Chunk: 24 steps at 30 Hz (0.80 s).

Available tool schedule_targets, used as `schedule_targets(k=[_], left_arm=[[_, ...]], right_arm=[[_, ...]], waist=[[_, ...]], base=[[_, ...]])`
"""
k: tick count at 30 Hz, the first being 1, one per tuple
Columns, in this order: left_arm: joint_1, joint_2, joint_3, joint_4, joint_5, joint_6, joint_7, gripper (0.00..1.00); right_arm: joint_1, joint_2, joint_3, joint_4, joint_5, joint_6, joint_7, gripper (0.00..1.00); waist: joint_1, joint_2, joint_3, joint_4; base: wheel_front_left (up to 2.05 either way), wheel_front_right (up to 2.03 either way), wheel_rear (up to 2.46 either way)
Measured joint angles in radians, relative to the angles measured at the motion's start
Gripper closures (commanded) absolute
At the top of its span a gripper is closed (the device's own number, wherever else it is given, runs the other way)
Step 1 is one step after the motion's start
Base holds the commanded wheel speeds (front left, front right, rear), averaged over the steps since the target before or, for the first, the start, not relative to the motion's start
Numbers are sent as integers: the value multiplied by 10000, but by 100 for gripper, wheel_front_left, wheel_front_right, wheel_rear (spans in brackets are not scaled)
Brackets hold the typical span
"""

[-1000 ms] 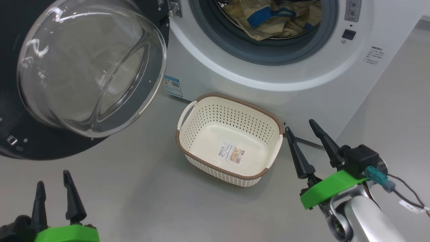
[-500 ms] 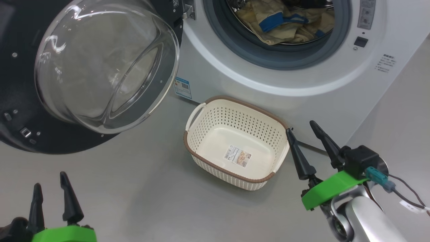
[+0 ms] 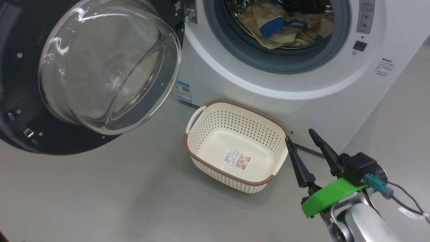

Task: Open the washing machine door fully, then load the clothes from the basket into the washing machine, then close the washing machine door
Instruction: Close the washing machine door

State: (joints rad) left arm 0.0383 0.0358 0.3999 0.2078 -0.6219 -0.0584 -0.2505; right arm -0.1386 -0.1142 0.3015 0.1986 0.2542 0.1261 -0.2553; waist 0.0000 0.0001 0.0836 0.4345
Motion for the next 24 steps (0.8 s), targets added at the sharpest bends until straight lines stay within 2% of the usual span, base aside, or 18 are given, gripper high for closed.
schedule_targets(k=[5,9,15,24], left_arm=[[-365,-36,1530,309,-403,-320,-2,100],[-910,251,2324,752,-823,-472,-2,100],[-1558,1396,3072,1342,-1442,-464,52,100],[-2999,2755,3981,2349,-2917,-376,1141,100]], right_arm=[[35,4,0,0,0,0,0,0],[38,10,-10,0,0,0,0,0],[37,44,-13,0,0,0,0,0],[34,94,-4,2,0,0,0,0]], waist=[[0,0,12,-41],[0,0,42,-92],[0,0,129,-174],[0,0,292,-361]], base=[[0,0,0],[0,0,0],[0,0,0],[0,0,0]])
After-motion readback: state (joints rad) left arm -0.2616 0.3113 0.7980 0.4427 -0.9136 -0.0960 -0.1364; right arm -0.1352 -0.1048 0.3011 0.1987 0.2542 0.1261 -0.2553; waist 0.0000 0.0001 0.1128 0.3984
